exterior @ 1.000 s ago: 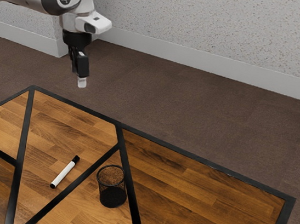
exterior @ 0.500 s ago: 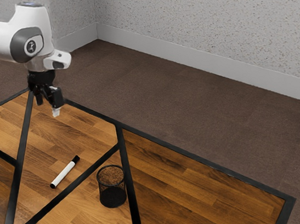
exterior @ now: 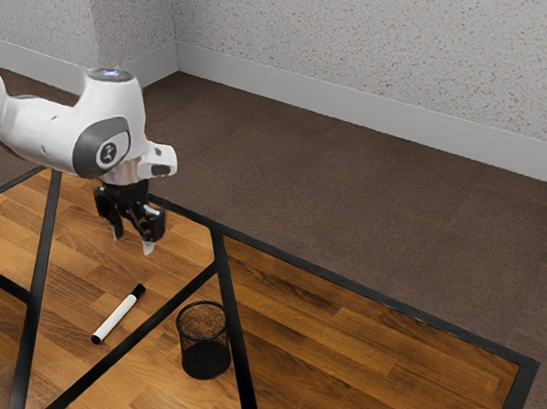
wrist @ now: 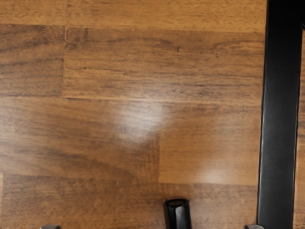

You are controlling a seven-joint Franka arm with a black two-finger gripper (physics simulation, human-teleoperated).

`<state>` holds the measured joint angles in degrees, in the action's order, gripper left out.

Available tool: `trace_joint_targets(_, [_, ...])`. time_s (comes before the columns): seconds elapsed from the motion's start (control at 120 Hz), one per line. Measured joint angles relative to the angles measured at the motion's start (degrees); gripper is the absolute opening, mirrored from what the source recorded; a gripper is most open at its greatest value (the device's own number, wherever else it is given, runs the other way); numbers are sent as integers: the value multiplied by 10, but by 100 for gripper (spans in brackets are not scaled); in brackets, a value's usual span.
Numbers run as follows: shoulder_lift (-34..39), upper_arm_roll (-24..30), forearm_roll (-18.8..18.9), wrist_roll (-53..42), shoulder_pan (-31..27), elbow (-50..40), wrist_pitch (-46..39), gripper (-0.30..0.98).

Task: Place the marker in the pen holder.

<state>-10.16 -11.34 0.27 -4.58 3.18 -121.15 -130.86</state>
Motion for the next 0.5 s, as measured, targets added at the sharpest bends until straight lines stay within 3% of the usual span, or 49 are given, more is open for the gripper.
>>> trace_joint_targets(0.2, [-11,5,0,49,-3,-55,-42,32])
trace_joint_targets(0.5, [-18,12,8,99,-1,-79,-74,26])
